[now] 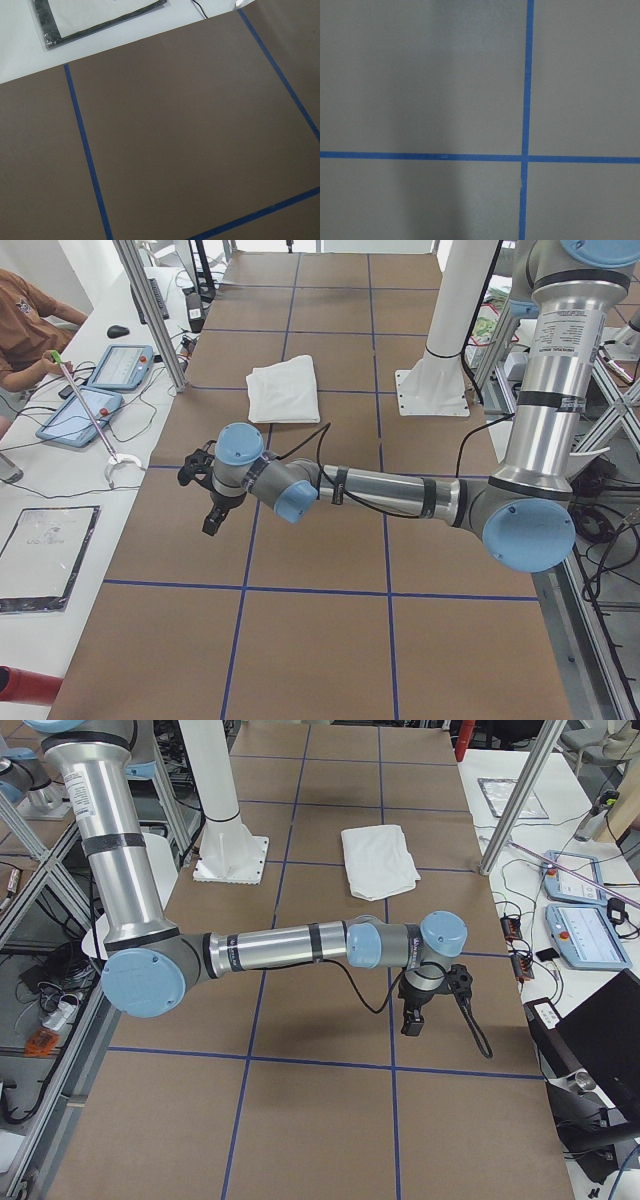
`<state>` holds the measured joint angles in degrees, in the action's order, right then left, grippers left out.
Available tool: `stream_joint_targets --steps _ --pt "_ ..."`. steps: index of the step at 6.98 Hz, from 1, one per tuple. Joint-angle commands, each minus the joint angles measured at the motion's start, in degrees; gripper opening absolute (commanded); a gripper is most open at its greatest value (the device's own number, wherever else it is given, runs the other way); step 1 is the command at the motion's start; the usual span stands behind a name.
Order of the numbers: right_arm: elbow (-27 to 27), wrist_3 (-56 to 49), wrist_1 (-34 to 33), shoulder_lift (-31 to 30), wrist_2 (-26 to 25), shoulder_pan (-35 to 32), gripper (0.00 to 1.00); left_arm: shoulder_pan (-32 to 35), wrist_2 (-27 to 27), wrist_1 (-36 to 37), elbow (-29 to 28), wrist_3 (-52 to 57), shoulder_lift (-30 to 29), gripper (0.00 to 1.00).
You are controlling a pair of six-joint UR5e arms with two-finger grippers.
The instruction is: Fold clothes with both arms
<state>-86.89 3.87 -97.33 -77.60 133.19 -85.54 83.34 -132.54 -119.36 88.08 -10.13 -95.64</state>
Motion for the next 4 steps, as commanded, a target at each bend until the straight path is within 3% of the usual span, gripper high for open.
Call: stream_joint_targets --steps 1,2,4 --pt "-2.7 0.1 0.3 -4.1 0.1 0.0 1.0 1.1 -1.4 -0.4 3.2 0.0 5.7 1.0" --pt "-6.2 0.0 0.3 -7.4 0.0 0.0 1.0 1.4 -1.8 -0.4 8.1 -0.7 11.5 1.0" --pt "-7.5 0.1 0.4 -9.9 0.1 0.0 1.0 5.0 -1.7 -0.1 12.9 -0.9 13.5 1.0"
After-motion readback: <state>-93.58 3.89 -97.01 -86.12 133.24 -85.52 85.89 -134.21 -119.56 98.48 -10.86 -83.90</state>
